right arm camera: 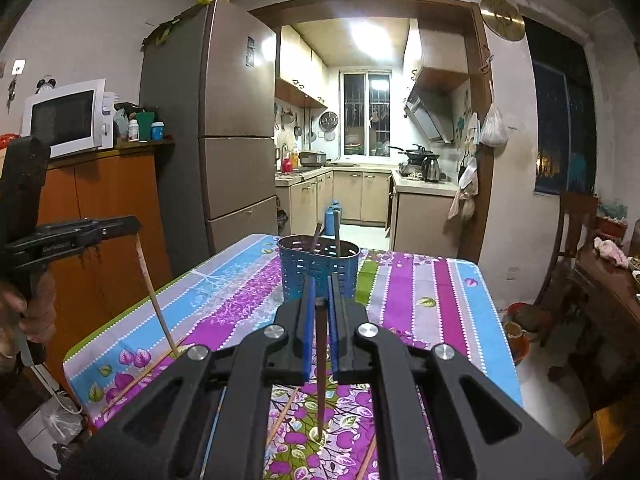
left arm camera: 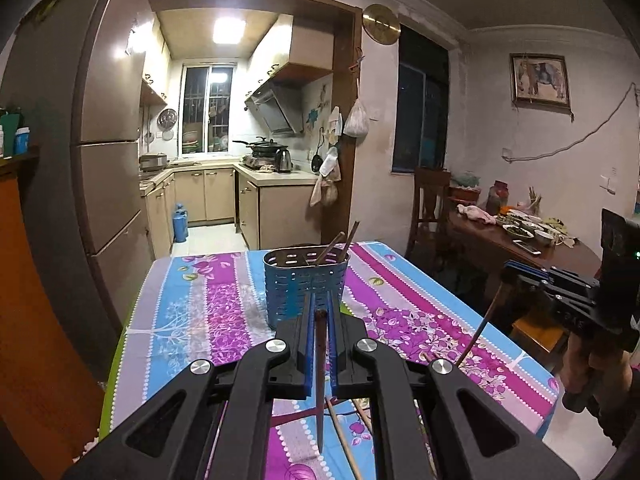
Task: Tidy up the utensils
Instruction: 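Lift both held chopsticks and carry them above the blue holder, then drop both chopsticks into the blue holder by opening both grippers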
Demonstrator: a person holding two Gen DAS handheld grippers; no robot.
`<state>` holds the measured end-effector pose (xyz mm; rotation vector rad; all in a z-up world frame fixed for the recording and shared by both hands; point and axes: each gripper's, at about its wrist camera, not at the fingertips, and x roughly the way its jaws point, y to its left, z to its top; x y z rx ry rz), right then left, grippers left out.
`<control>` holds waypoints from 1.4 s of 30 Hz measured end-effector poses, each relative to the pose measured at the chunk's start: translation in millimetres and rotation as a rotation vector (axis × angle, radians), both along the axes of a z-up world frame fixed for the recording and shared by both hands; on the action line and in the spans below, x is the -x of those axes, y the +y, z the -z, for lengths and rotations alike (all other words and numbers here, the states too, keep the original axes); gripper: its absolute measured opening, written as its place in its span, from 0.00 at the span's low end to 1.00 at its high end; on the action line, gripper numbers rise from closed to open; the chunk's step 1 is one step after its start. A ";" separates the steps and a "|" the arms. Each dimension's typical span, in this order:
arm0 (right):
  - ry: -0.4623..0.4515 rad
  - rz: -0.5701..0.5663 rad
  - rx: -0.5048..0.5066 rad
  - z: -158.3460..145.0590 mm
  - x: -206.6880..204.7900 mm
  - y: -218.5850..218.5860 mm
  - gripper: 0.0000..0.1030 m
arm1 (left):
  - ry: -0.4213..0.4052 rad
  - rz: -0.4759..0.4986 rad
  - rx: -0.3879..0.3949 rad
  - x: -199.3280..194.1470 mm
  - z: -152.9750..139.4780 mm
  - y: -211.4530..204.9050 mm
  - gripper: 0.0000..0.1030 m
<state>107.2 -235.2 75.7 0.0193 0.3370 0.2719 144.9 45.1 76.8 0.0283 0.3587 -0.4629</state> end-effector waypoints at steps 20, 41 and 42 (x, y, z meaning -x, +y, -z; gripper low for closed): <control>-0.217 0.060 0.057 -120.7 -116.3 4.9 0.05 | -0.286 -0.081 0.058 -96.3 -109.7 -34.5 0.07; -0.116 0.023 -0.141 -60.4 -255.8 -12.4 0.05 | -0.202 -0.092 0.027 -244.9 -48.3 -89.8 0.07; -0.096 0.015 -0.151 -53.3 -258.7 -12.5 0.05 | -0.192 -0.090 0.024 -249.3 -43.4 -90.7 0.07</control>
